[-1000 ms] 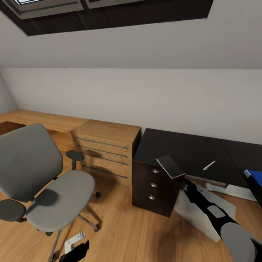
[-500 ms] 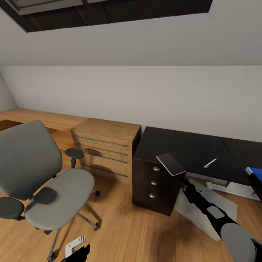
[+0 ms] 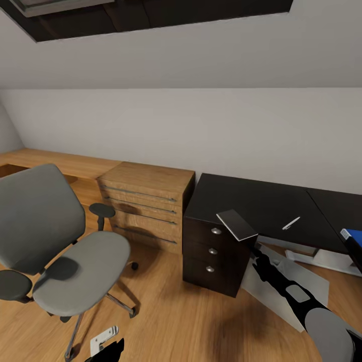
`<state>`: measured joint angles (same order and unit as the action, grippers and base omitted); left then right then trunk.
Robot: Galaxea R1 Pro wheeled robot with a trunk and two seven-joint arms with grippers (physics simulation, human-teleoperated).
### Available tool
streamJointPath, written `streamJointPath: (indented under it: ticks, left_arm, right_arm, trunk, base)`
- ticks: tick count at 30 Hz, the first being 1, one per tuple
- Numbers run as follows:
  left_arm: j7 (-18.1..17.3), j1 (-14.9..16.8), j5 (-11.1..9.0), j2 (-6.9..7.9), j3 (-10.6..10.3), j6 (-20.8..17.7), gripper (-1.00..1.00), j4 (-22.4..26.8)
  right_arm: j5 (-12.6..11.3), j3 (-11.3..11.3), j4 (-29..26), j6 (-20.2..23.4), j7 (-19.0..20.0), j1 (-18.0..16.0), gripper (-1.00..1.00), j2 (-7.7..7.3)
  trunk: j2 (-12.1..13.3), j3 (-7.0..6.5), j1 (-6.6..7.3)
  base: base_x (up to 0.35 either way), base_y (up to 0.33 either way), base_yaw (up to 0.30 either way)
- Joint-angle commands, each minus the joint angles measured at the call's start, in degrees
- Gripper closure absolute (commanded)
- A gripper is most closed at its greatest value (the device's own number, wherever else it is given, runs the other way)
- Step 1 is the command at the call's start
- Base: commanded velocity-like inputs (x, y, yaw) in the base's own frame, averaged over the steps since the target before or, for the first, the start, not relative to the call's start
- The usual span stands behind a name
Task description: In the bedroom, organize the workspace by keeping the computer under the desk, ensuring the monitor is on the desk, placing the keyboard on the desk next to the monitor, placing the mouse on the desk next to the keyboard, moving the folder from the swivel chair onto the desk next to the mouse, stacking the notebook on top of the folder with the pen on top of the notebook, and positioning the swivel chair next to the desk.
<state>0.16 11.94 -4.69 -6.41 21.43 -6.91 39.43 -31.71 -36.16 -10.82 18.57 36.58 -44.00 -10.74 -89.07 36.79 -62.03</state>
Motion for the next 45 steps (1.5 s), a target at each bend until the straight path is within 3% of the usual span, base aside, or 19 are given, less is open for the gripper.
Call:
streamJointPath:
  ticks: [1, 10, 22, 45]
  left_arm:
    - [0.02, 0.02, -0.50, -0.04, 0.16, -0.38, -1.00, 0.13]
    - [0.02, 0.02, -0.51, -0.01, 0.19, -0.38, -1.00, 0.08]
    - [-0.07, 0.02, -0.50, 0.09, 0.19, -0.26, -1.00, -1.02]
    - [-0.06, 0.02, -0.50, 0.09, 0.19, 0.23, -1.00, -1.31]
  right_arm:
    - [-0.31, -0.11, 0.01, 0.50, 0.06, -0.03, -1.00, -0.01]
    - [1.63, -0.09, 0.01, 0.50, 1.25, -0.03, -1.00, 0.08]
    - [2.42, -0.10, 0.01, 0.42, 8.90, -0.03, -1.00, 0.17]
    - [2.44, -0.13, 0.06, 0.32, 9.87, -0.03, -1.00, 0.19]
  trunk:
    - [-0.03, 0.05, 0.00]
    - [-0.03, 0.05, 0.00]
    - [-0.03, 0.05, 0.00]
    - [-0.03, 0.05, 0.00]
  base:
    - [0.000, 0.000, 0.000]
    - [0.000, 0.000, 0.000]
    - [0.054, 0.000, 0.000]
    - [0.031, 0.000, 0.000]
